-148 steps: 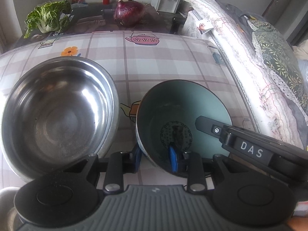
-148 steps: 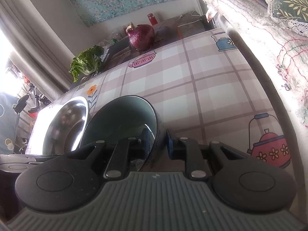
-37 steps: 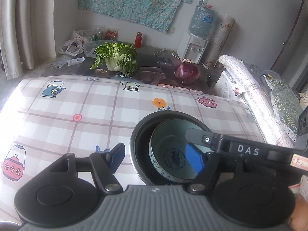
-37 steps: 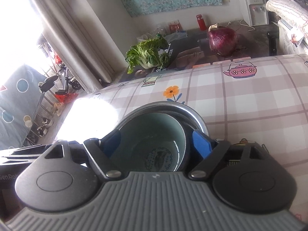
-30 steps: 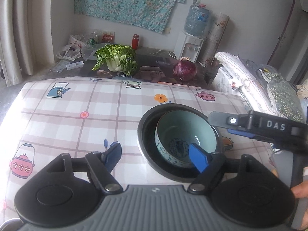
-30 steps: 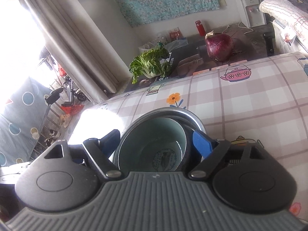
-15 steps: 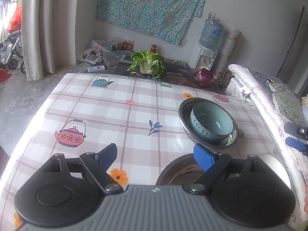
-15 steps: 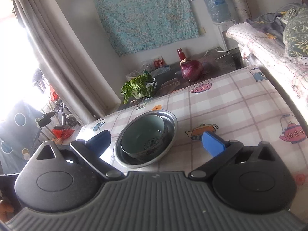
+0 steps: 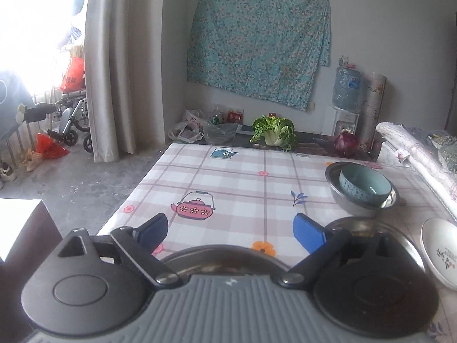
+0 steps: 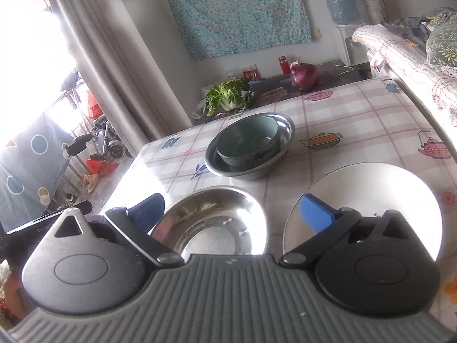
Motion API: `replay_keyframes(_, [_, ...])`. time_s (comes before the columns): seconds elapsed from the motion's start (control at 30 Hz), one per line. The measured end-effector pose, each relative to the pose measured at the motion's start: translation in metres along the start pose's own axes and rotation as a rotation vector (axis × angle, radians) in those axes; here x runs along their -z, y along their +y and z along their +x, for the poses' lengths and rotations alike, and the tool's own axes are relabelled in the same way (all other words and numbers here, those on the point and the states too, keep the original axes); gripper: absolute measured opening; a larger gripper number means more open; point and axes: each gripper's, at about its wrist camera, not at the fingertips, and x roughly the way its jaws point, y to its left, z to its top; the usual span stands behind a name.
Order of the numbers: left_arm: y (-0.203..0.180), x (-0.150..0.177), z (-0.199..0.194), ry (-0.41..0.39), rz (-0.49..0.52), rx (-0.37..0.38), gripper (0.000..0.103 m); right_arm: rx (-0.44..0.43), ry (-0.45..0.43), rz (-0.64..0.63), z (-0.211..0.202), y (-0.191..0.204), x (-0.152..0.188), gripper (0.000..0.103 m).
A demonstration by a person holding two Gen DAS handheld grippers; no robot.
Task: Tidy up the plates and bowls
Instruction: 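Withdraw both grippers from the nested bowls toward the white plate, then close both grippers on the rim of a large steel basin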
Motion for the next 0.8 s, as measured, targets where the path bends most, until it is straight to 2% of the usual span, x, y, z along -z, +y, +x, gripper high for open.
replay_keyframes(0.13, [0.015, 0.027, -0.018, 0.009, -0.016, -0.025, 0.097, -0.044, 0.038, -0.034, 0.000, 0.025, 0.016, 0.102])
replay_keyframes(0.23, [0.027, 0.047, -0.033, 0.023, -0.066, -0.008, 0.097, -0.081, 0.074, -0.048, 0.003, 0.042, 0.029, 0.102])
replay_keyframes(0.43, [0.054, 0.075, -0.058, -0.003, -0.177, 0.033, 0.097, -0.210, 0.173, -0.067, 0.014, 0.081, 0.056, 0.099])
replay_keyframes(0.6, [0.069, 0.081, -0.055, 0.057, -0.191, 0.004, 0.097, -0.272, 0.268, -0.097, 0.031, 0.119, 0.082, 0.085])
replay_keyframes(0.67, [0.075, 0.080, -0.048, 0.105, -0.196, -0.018, 0.093, -0.266, 0.302, -0.092, 0.042, 0.128, 0.091, 0.073])
replay_keyframes(0.8, [0.089, 0.077, -0.031, 0.179, -0.221, -0.020, 0.083, -0.243, 0.350, -0.042, 0.062, 0.138, 0.104, 0.059])
